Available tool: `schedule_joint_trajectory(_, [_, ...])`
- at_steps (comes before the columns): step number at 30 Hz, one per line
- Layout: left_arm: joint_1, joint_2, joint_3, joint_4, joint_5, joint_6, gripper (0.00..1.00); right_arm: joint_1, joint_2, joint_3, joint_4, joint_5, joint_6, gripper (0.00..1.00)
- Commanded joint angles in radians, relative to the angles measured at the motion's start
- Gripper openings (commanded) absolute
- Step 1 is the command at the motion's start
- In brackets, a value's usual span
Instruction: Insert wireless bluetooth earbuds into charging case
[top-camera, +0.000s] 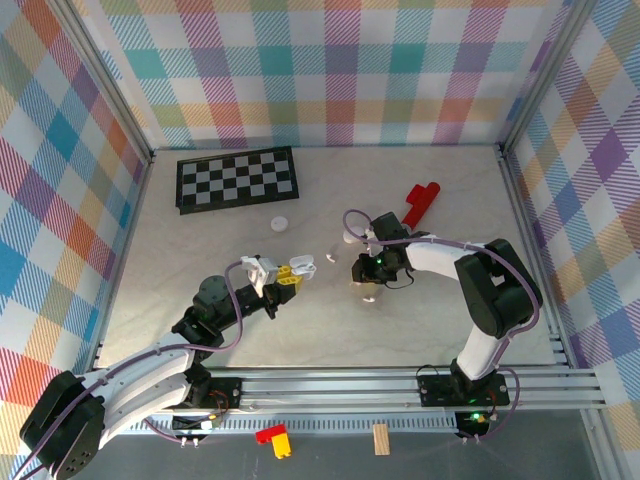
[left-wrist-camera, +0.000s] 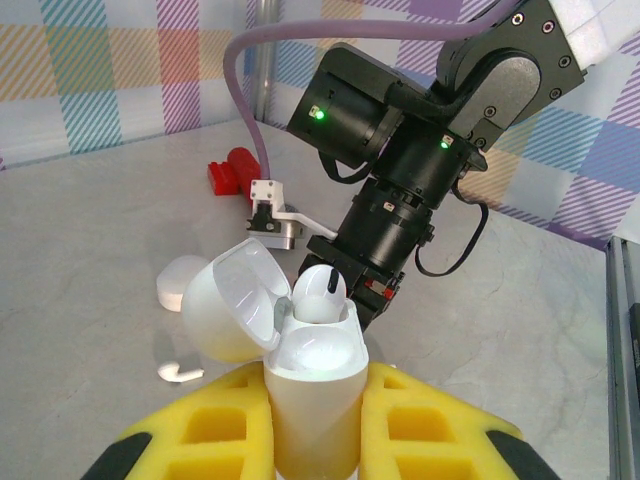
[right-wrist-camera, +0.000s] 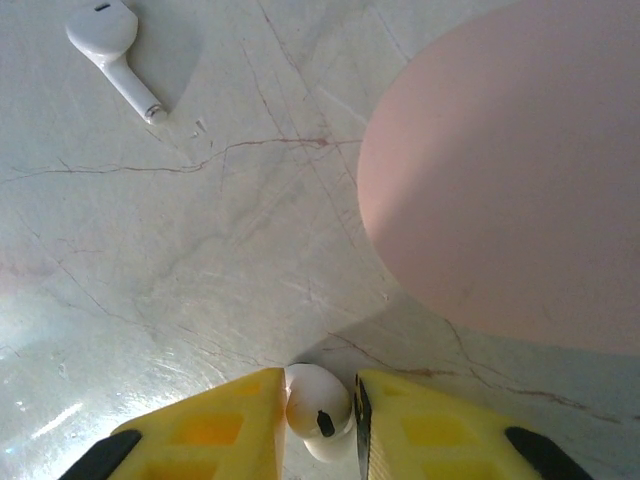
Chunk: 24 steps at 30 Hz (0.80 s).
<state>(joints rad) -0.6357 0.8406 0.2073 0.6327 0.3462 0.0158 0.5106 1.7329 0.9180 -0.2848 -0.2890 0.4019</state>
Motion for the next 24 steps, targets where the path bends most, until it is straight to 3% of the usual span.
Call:
schedule_joint_trajectory(1, [0.01,-0.008,0.02,0.021,-0.004,0.007,0.11,0.004,0.015,-0.011,-0.015,0.002,-0.02,0.23])
schedule_joint_trajectory(11, [0.01,0.007,0.029,0.008,-0.003,0.015,0.11,0.02,-0.08,-0.009,-0.038,0.081,-0.023,0.18])
schedule_joint_trajectory(24, [0.008,0.153,0.085,0.04,0.017,0.002,0.12,0.128,-0.387,-0.061,0.034,0.338,-0.092,0.19])
